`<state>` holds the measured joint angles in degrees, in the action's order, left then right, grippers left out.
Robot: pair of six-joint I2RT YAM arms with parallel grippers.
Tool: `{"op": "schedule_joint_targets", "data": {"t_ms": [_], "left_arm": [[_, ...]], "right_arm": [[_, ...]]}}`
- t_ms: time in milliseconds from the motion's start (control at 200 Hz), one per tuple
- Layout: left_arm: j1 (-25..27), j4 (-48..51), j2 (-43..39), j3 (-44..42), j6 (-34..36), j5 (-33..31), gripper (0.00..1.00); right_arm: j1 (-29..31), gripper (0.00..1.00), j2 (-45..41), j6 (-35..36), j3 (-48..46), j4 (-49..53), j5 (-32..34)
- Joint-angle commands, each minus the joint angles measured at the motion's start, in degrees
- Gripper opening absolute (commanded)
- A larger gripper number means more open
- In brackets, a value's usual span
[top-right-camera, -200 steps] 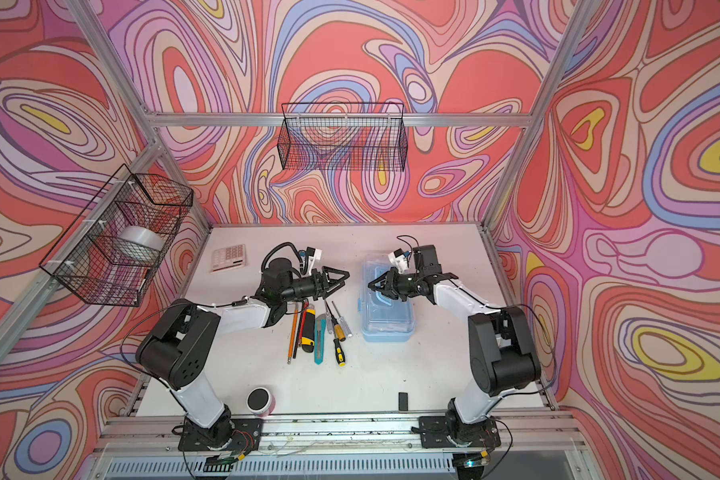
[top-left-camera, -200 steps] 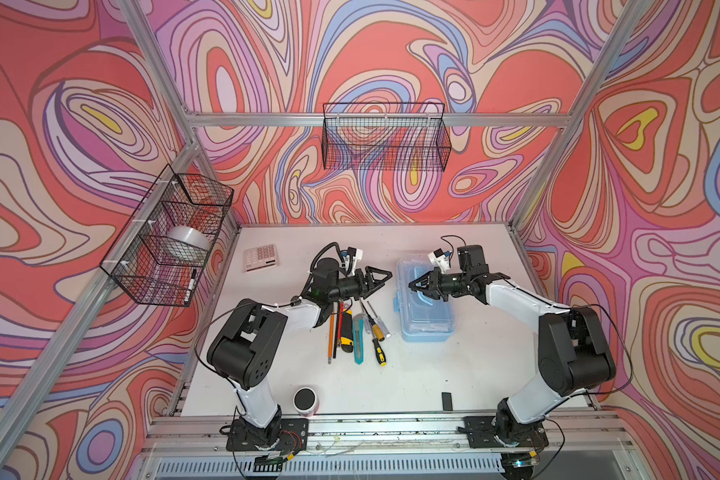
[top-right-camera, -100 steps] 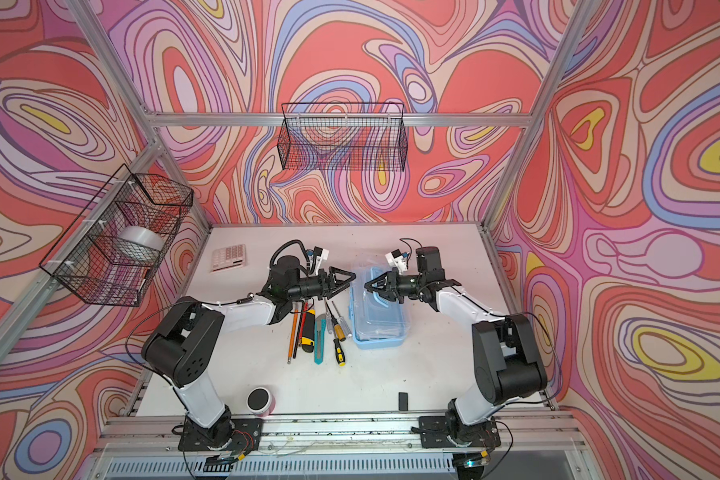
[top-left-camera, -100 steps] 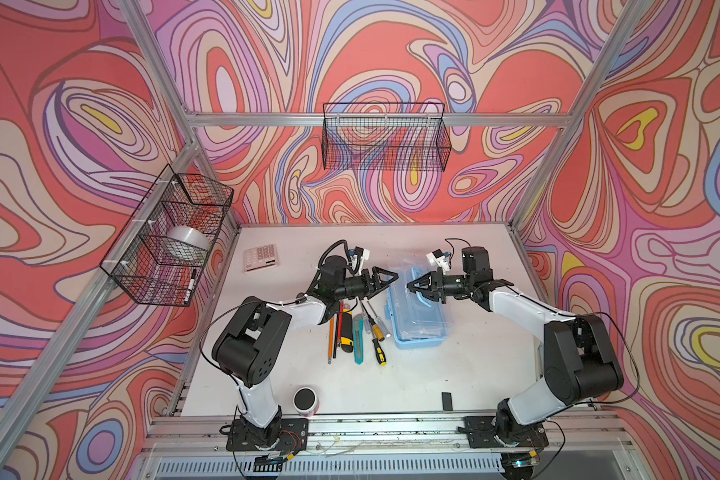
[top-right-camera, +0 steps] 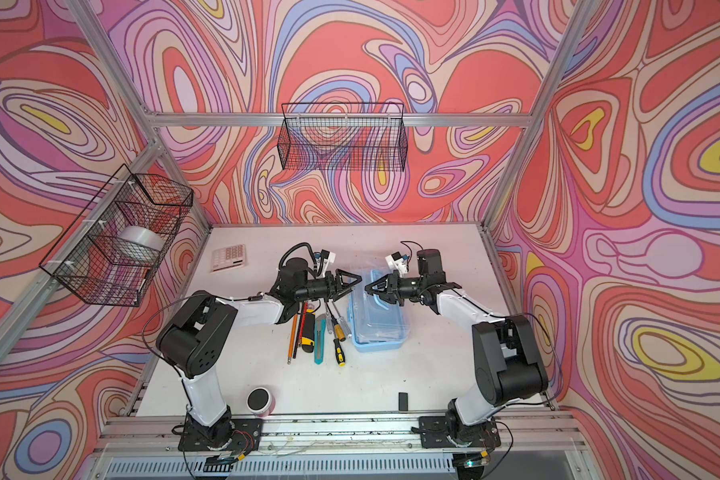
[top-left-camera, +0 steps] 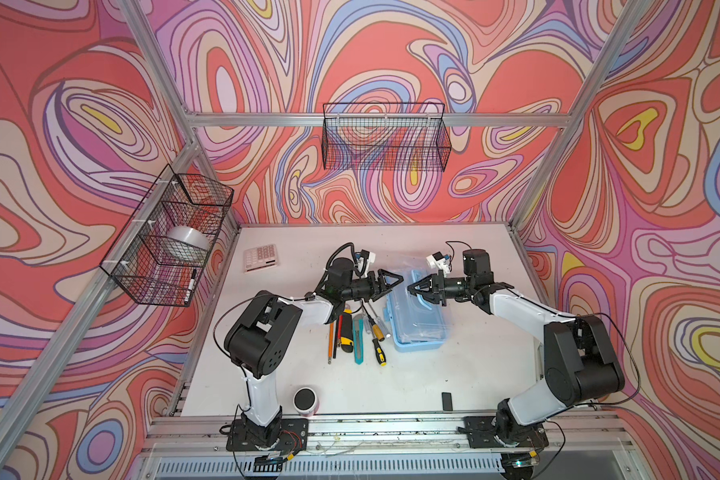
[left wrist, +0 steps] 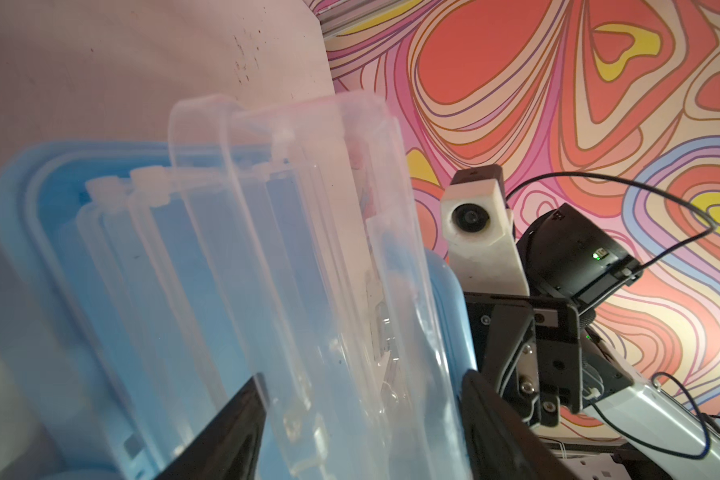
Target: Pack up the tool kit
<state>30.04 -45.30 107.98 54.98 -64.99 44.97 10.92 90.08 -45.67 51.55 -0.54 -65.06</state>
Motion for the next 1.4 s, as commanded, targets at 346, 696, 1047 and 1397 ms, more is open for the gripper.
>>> {"op": "schedule_joint_targets", "data": {"t_ms": [346, 696, 1047, 1397], "left_arm": [[0.99, -4.56, 0.02, 3.19, -2.80, 0.21, 0.73], [1.67, -1.88, -1.33, 5.23, -2.12, -0.48, 0.72], [4.70, 2.72, 1.15, 14.77, -1.40, -0.48, 0.72], [9.17, 12.98, 8.63, 31.20, 2.00, 0.59, 0.72]], "right_arm": [[-1.17, 0.41, -3.61, 7.96, 1.71, 9.54, 3.27], [-5.65, 0.53, -10.21, 15.27, 5.24, 24.04, 12.28], [-10.96, 0.57, -23.67, 11.02, 3.84, 26.19, 26.13], [-13.59, 0.60, -28.51, 12.42, 3.30, 30.08, 35.53]]}}
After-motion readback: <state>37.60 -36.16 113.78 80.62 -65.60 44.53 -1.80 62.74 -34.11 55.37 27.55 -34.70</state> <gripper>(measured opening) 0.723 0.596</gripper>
